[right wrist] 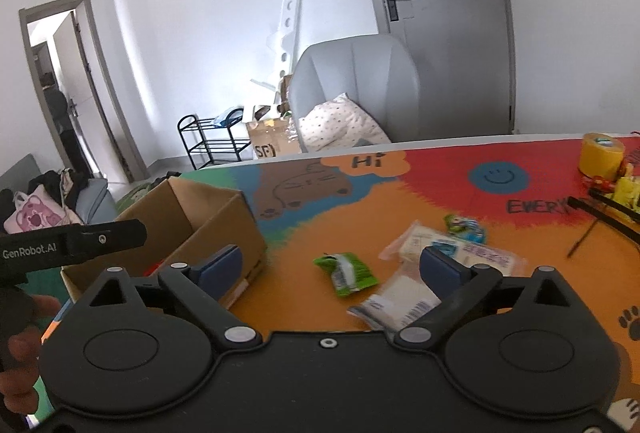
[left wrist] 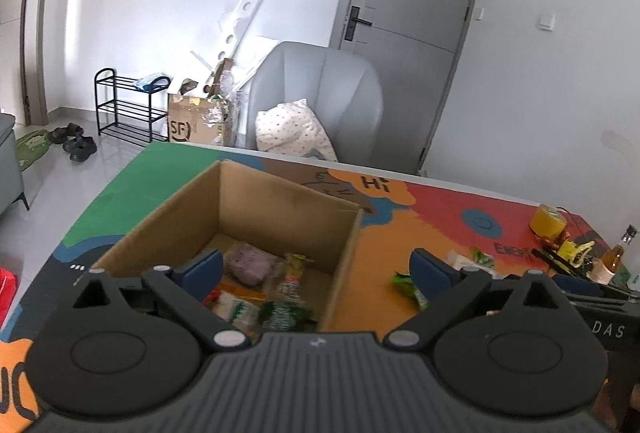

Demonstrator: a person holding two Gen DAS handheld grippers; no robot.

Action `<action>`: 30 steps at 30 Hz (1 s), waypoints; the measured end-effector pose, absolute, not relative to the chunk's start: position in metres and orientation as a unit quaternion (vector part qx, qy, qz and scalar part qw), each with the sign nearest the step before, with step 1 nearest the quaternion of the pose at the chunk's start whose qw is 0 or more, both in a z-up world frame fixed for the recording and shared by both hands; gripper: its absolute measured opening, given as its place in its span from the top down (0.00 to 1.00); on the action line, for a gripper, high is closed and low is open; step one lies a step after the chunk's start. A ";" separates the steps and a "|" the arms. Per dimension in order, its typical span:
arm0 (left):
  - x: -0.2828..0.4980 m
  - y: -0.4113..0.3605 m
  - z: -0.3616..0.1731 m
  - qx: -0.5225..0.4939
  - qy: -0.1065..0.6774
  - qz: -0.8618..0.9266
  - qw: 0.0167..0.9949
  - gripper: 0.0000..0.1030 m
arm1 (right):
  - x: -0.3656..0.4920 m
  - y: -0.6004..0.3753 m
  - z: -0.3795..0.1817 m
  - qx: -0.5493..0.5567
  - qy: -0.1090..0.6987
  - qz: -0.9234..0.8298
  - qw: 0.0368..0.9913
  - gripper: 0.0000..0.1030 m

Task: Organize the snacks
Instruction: 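Move both tools back over the remaining snacks on the table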

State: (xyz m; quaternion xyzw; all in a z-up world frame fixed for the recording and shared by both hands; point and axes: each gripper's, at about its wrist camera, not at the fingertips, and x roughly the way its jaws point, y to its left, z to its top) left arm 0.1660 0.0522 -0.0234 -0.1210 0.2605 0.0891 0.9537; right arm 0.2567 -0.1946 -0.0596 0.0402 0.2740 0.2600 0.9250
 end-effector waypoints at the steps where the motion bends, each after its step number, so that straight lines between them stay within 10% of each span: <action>1: 0.166 0.049 -0.023 -0.120 0.261 0.086 0.954 0.04 | 0.257 -0.199 -0.060 0.042 0.273 0.258 0.926 0.05; 16: 0.179 0.003 -0.029 -0.115 0.276 0.039 0.954 0.04 | 0.258 -0.254 -0.072 0.054 0.274 0.225 0.933 0.07; 30: 0.209 -0.029 -0.048 -0.124 0.288 0.015 0.949 0.09 | 0.278 -0.291 -0.097 0.087 0.297 0.203 0.929 0.29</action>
